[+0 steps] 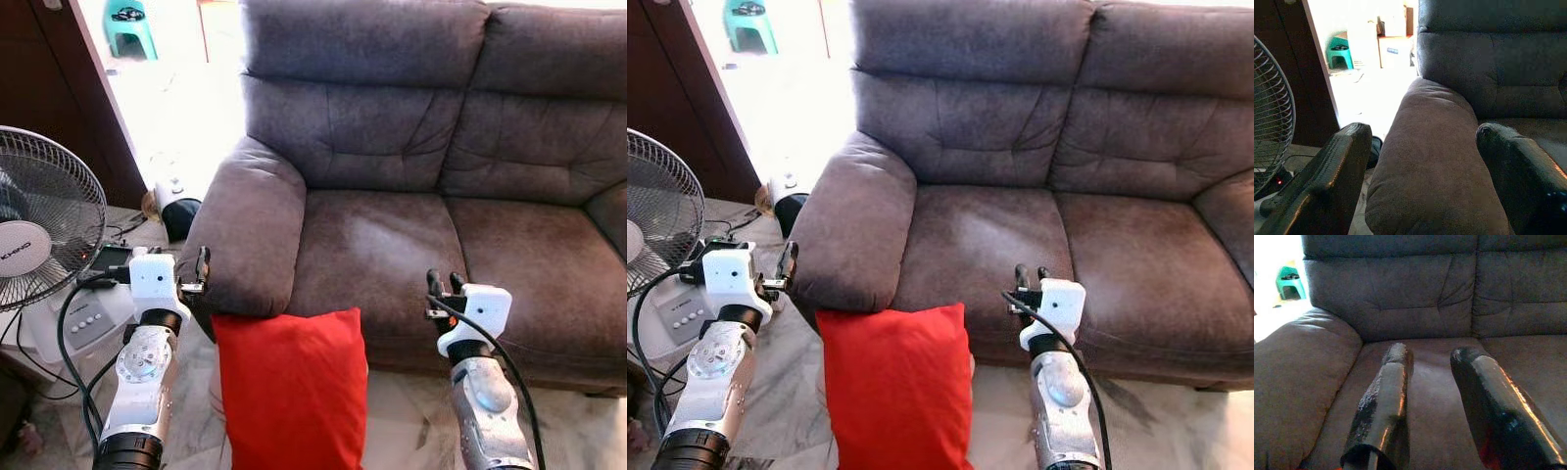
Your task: Move the pillow to the sofa from floor
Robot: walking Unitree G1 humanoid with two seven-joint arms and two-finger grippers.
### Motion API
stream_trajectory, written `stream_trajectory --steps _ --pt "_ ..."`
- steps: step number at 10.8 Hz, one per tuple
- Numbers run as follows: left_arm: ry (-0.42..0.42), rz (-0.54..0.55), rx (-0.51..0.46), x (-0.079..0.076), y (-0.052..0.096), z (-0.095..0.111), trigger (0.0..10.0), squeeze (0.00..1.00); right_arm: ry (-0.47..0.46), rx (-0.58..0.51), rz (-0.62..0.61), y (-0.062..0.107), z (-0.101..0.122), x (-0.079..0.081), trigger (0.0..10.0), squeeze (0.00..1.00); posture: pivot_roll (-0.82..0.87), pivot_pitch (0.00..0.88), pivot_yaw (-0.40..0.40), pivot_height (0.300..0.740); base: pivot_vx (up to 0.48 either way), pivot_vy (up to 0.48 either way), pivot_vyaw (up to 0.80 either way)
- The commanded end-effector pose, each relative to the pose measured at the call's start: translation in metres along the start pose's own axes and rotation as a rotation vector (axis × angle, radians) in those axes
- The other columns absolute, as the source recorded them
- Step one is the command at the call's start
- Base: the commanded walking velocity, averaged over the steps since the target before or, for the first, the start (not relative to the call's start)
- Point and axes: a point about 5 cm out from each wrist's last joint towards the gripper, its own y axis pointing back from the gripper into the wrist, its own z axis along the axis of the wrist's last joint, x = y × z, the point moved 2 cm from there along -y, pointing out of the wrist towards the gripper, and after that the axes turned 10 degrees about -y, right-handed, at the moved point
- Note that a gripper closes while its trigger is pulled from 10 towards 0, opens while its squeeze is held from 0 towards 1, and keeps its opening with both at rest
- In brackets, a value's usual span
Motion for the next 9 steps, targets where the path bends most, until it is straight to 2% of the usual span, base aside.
stream_trajectory --steps 1,9 --pt "-0.001 -0.013 -0.014 -0.0004 -0.003 0.0059 10.0 0.0 0.009 -0.004 -0.008 -0.0022 0.0039 -0.0028 10.0 0.0 0.02 0.075 -0.027 0.74 0.0 0.0 0.0" --pt "0.01 -0.014 -0.014 -0.0032 -0.0045 0.0092 10.0 0.0 -0.003 0.008 -0.005 -0.0052 0.003 0.002 10.0 0.0 0.02 0.087 -0.033 0.74 0.0 0.0 0.0"
